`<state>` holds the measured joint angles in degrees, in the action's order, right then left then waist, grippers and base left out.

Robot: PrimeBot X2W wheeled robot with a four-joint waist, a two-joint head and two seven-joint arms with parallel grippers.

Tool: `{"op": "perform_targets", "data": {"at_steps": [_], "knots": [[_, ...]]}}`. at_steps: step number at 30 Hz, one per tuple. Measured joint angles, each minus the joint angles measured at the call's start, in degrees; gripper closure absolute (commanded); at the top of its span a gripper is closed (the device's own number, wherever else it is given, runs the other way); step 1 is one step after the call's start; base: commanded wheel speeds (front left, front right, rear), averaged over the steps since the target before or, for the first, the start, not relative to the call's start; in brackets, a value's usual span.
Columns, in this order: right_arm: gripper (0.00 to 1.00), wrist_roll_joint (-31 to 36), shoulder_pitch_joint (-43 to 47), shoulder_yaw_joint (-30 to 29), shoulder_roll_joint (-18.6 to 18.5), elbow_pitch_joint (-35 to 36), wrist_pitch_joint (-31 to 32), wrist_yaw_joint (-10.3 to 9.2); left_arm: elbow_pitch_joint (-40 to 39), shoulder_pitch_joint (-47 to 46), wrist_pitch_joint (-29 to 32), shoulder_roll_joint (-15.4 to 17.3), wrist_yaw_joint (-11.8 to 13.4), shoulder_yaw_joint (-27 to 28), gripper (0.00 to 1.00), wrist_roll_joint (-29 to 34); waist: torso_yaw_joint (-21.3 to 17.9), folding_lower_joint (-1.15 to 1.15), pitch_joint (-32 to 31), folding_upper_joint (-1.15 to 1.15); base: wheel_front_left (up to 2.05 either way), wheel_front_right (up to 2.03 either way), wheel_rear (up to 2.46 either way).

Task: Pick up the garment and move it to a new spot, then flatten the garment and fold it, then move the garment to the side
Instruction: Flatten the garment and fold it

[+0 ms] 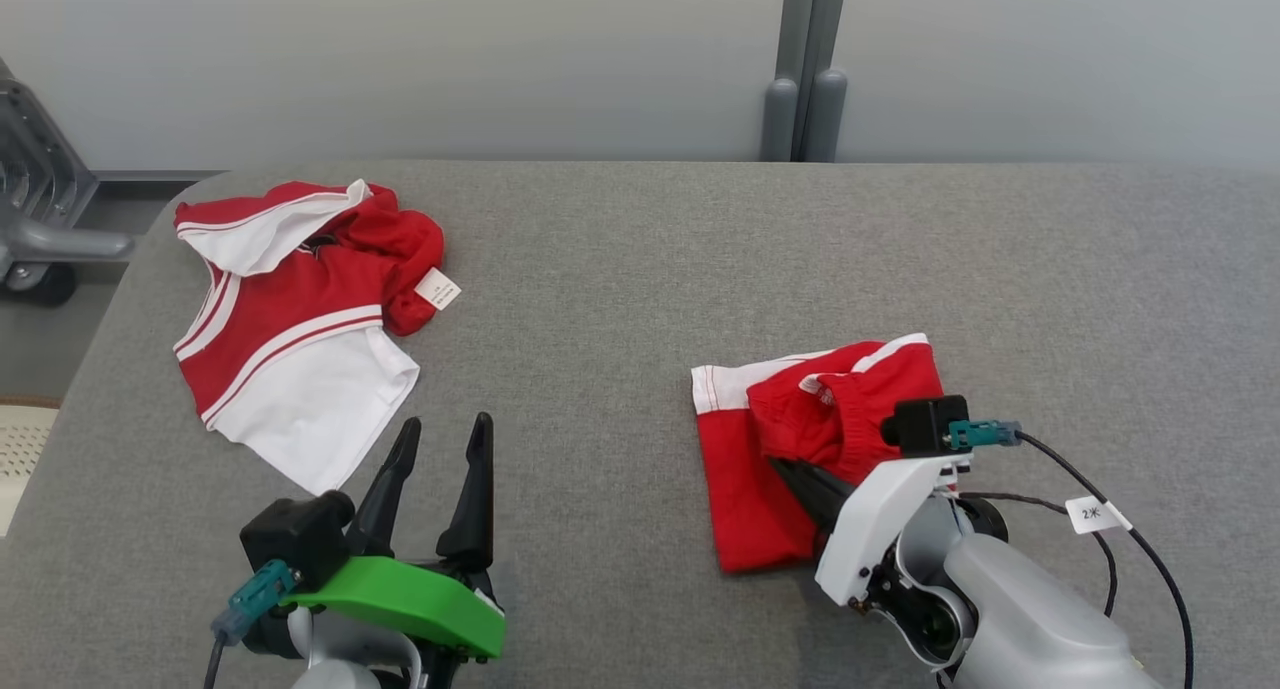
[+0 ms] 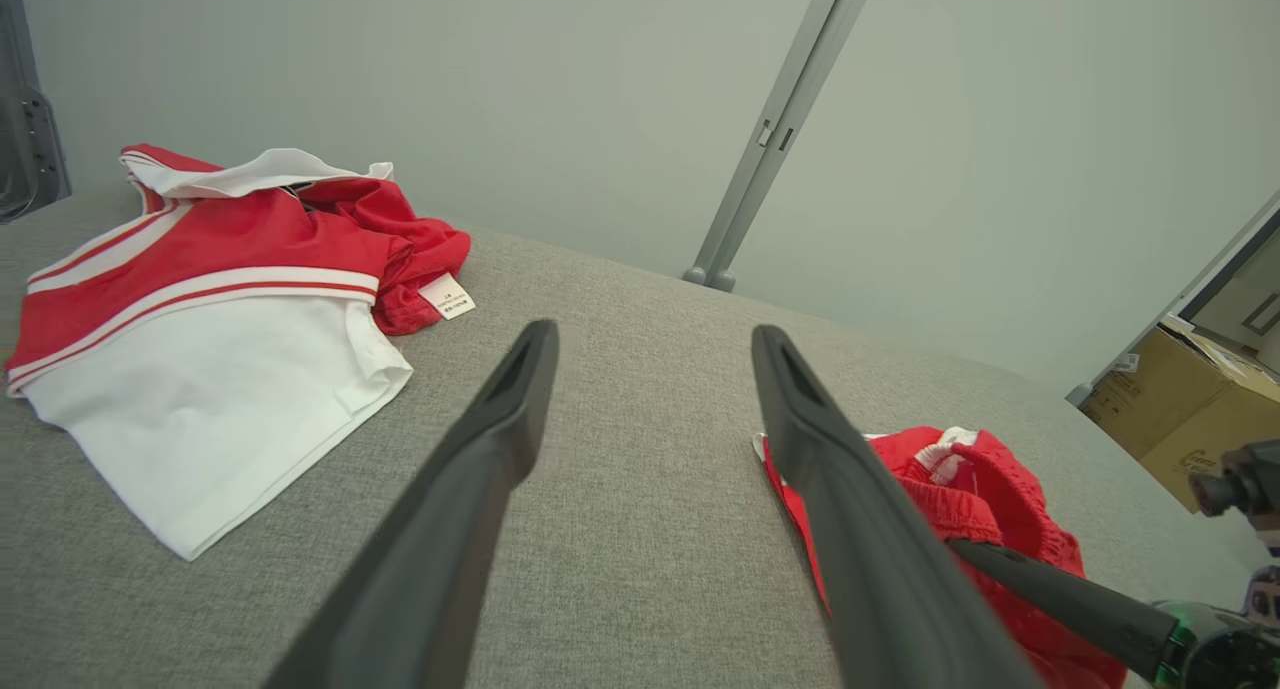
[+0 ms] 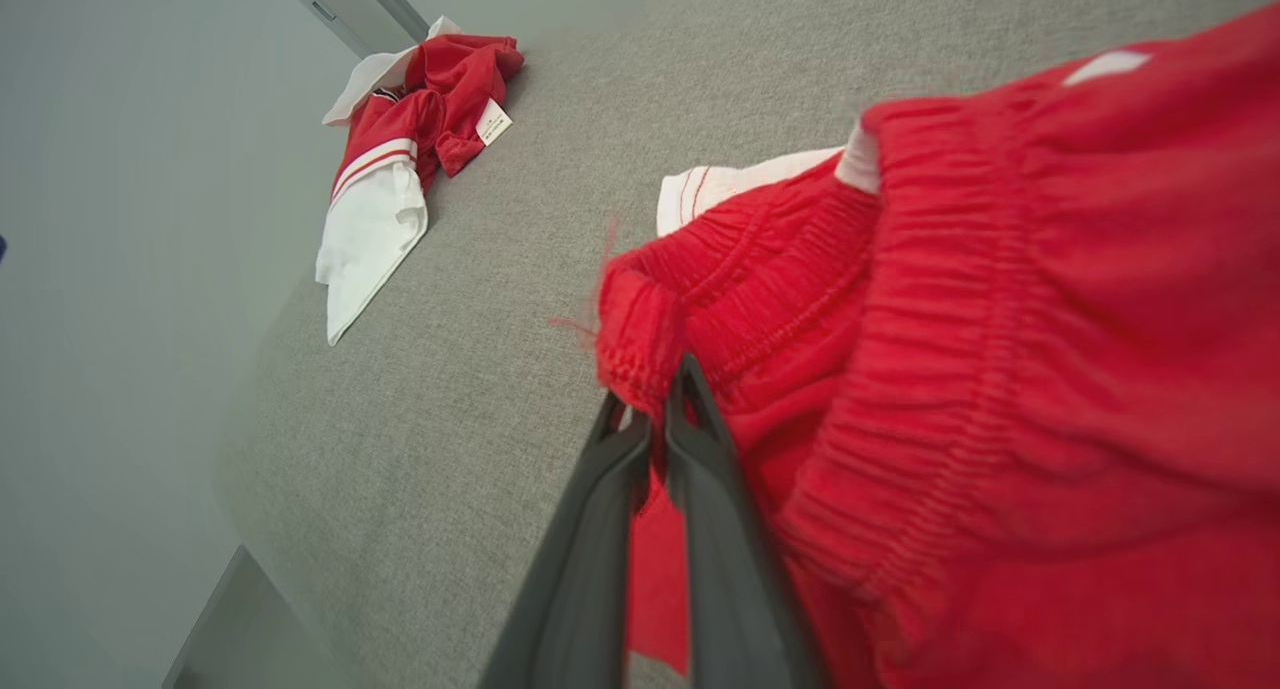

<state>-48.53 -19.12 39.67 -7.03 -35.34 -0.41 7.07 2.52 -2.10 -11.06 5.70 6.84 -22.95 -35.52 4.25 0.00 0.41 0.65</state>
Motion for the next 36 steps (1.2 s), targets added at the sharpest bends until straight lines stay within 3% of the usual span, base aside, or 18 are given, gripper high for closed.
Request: {"op": "perform_targets", "data": {"at_steps": [8, 9, 11, 12, 13, 18, 26, 30, 36], "knots": [[1.00, 0.7, -1.6, 1.9, 1.4, -2.6, 1.1, 0.00, -0.4, 1.2, 0.0, -0.2, 0.0, 0.7, 0.00, 0.0, 1.1, 0.00, 0.0, 0.00, 0.00, 0.00, 0.00], [0.91, 0.8, -1.7, 2.0, 1.5, -2.9, 1.2, 0.00, -0.5, 1.3, 0.0, -0.2, 0.0, 0.7, 0.00, 0.0, 1.1, 0.00, 0.0, 0.00, 0.00, 0.00, 0.00], [0.56, 1.1, -1.7, 2.4, 1.5, -3.6, 1.2, 0.00, -0.6, 1.3, 0.0, -0.3, 0.0, 0.8, 0.00, 0.0, 1.2, 0.00, -0.1, 0.00, 0.00, 0.00, 0.00], [0.12, 1.5, -1.9, 2.6, 1.5, -4.0, 1.2, 0.00, -0.6, 1.3, 0.0, -0.4, 0.0, 0.8, 0.00, 0.0, 1.2, 0.00, -0.1, 0.00, 0.00, 0.00, 0.00], [0.00, 1.9, -2.0, 2.8, 1.5, -4.2, 1.2, 0.00, -0.6, 1.3, 0.0, -0.4, 0.0, 0.9, 0.00, 0.0, 1.2, 0.00, -0.2, 0.00, 0.00, 0.00, 0.00], [0.00, 4.2, -4.1, 5.3, 1.7, -3.8, 1.0, 0.01, -0.7, 2.5, 0.0, -0.5, 0.3, 2.0, 0.00, 0.5, 0.4, 0.00, -0.6, 0.00, 0.00, 0.00, 0.00], [0.00, 13.5, -8.6, 11.8, 0.0, -0.5, 0.1, 0.07, -1.2, 3.3, 0.0, -0.5, 0.3, 2.4, 0.00, 0.6, -1.6, 0.00, -1.5, 0.00, 0.00, 0.00, 0.00], [0.00, 13.7, -8.6, 10.2, -1.1, 1.3, -2.1, -0.07, -1.4, 3.5, 0.3, -0.6, 0.3, 2.3, 0.00, 1.0, -2.7, 0.00, -1.8, 0.00, 0.00, 0.00, 0.00], [0.00, 11.1, -8.3, 3.7, -5.9, 1.1, -4.6, -2.83, -2.1, 3.5, 0.5, -0.6, 0.3, 2.1, 0.00, 1.7, -3.2, 0.00, -1.8, 0.00, 0.00, 0.00, 0.00]]}}
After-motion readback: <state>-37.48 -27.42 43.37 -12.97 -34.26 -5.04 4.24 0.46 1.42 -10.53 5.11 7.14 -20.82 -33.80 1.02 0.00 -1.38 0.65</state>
